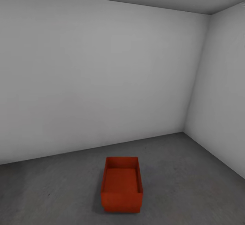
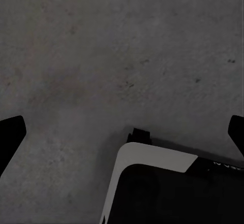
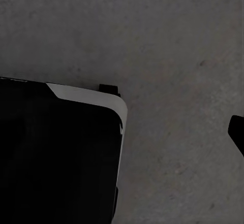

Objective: Move the two storage containers from the living room to the garage. In the garage, place one container on the floor and stack the other container on top of it (either order is fine).

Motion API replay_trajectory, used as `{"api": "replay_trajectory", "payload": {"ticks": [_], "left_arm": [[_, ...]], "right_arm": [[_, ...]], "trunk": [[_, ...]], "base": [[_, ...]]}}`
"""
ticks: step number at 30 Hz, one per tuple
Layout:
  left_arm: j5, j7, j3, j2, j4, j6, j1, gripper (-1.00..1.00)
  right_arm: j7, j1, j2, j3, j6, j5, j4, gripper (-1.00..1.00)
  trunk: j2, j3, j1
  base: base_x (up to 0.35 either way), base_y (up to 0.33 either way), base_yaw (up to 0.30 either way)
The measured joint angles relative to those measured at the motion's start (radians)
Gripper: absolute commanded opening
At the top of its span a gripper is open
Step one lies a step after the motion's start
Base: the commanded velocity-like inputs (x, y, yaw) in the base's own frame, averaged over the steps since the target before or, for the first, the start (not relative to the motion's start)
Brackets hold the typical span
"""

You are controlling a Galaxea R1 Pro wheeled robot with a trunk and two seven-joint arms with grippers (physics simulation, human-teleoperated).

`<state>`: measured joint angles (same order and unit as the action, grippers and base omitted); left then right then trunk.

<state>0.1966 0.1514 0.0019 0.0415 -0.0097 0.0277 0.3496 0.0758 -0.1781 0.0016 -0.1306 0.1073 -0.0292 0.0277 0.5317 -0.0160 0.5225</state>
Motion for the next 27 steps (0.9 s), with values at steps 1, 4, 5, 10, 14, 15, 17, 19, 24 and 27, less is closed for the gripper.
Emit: {"api": "replay_trajectory", "payload": {"ticks": [1,4,5,10,14,15,17,19,24,27], "left_arm": [[0.000,0.000,0.000,0.000,0.000,0.000,0.000,1.00],[0.000,0.000,0.000,0.000,0.000,0.000,0.000,1.00],[0.000,0.000,0.000,0.000,0.000,0.000,0.000,1.00],[0.000,0.000,0.000,0.000,0.000,0.000,0.000,1.00],[0.000,0.000,0.000,0.000,0.000,0.000,0.000,1.00],[0.000,0.000,0.000,0.000,0.000,0.000,0.000,1.00],[0.000,0.000,0.000,0.000,0.000,0.000,0.001,1.00],[0.000,0.000,0.000,0.000,0.000,0.000,0.000,1.00],[0.000,0.000,0.000,0.000,0.000,0.000,0.001,1.00],[0.000,0.000,0.000,0.000,0.000,0.000,0.000,1.00]], "right_arm": [[0.000,0.000,0.000,0.000,0.000,0.000,0.000,1.00],[0.000,0.000,0.001,0.000,0.000,-0.001,0.000,1.00],[0.000,0.000,0.001,0.000,0.000,0.000,0.000,1.00],[0.000,0.000,0.001,0.000,0.000,0.000,0.000,1.00],[0.000,0.000,0.000,0.000,-0.001,0.000,0.000,1.00],[0.000,0.000,0.000,0.000,-0.001,0.001,0.000,1.00],[0.000,0.000,0.000,0.000,-0.001,0.001,0.000,1.00],[0.000,0.000,0.000,0.000,-0.002,0.001,0.000,1.00],[0.000,0.000,0.000,0.000,-0.002,0.001,0.000,1.00],[0.000,0.000,0.000,0.000,-0.002,0.001,0.000,1.00]], "trunk": [[0.000,0.001,0.000],[0.000,0.006,0.000],[0.001,0.007,0.000],[0.001,0.014,0.000],[0.001,0.021,0.000],[0.001,0.022,0.000],[0.001,0.025,0.000],[0.001,0.029,0.000],[0.001,0.037,0.000],[0.001,0.041,0.000]], "base": [[0.000,0.000,0.000],[0.000,0.000,0.000],[0.000,0.000,0.000],[0.000,0.000,0.000],[0.000,0.000,0.000],[0.000,0.000,0.000],[0.000,0.000,0.000],[0.000,0.000,0.000],[0.000,0.000,0.000],[0.000,0.000,0.000]]}}
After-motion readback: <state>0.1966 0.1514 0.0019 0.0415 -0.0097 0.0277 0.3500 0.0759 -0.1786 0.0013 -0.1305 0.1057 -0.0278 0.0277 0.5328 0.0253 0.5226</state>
